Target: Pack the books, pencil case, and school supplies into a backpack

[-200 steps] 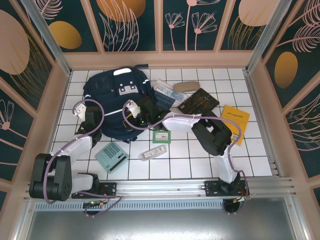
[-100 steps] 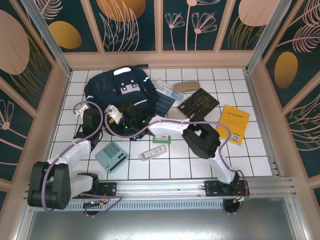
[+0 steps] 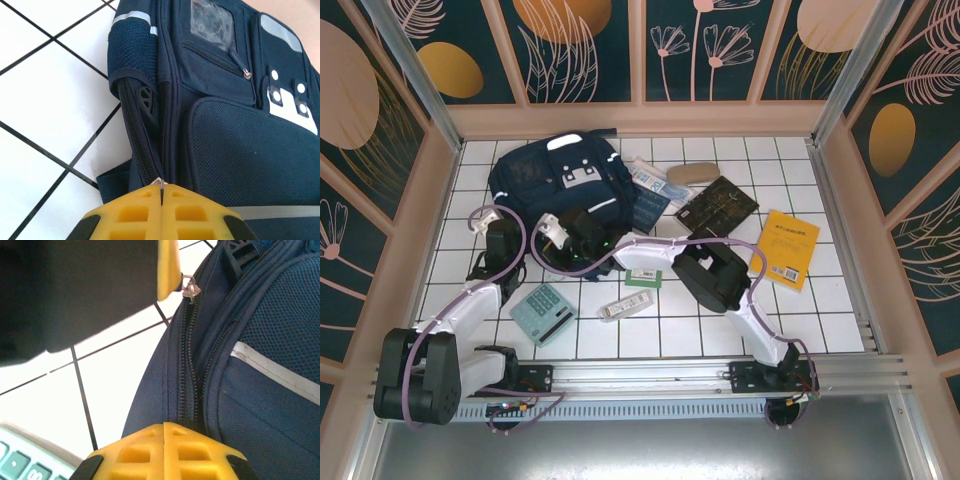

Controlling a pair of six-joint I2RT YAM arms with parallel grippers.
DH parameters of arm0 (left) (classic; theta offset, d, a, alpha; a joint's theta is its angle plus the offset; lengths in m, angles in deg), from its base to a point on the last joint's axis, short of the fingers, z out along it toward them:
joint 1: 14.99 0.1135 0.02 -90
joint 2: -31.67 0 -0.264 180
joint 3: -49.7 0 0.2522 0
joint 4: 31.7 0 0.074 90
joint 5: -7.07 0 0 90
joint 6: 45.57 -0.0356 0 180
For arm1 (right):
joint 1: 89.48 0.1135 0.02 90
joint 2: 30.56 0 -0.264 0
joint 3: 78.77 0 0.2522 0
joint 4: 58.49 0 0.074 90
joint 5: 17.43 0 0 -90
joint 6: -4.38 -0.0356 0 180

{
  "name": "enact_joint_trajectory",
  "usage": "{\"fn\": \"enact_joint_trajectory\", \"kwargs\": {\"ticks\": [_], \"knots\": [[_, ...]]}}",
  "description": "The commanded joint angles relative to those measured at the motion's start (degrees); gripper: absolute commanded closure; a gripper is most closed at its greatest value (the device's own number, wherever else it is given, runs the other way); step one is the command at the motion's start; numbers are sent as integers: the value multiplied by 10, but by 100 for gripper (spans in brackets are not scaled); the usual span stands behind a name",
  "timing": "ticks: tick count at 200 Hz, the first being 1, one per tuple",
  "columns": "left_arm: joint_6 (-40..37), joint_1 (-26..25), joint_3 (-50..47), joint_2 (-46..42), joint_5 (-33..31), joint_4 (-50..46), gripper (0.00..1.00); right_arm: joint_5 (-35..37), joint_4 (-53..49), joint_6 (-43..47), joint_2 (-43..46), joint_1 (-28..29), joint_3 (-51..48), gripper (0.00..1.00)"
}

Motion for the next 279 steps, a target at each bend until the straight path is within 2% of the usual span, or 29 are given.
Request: {"fn": "enact_joint_trajectory", "kwargs": {"ticks": [1,32,66,100,112,133,142,169,232,262,270,279], "knots": [[-2,3,15,5,-67,38,100,23,8,-5,48,-6,-55,100],[-2,7,38,42,-115,34,100,18,34,-8,93,-15,-114,100],[2,23,73,102,-134,35,100,17,47,-10,122,-22,-153,100],[-6,27,84,107,-86,51,100,12,38,-9,120,-24,-153,100],[-10,27,84,102,-75,51,100,8,40,-14,120,-25,-152,79],[-12,27,80,89,-61,48,100,-13,57,-19,126,-24,-157,59],[-11,27,76,84,-53,50,100,-28,57,-20,123,-24,-150,55],[-9,27,69,74,-35,56,100,-75,35,-25,89,-20,-95,50],[-9,27,66,73,-28,54,100,-102,-43,-16,-16,-10,39,48],[-10,27,66,70,-33,52,100,-90,-62,-3,-36,-5,47,49],[-10,27,66,68,-34,53,100,-83,-66,2,-36,-2,45,56],[-10,27,66,68,-36,54,100,-75,-68,5,-32,0,41,75]]}}
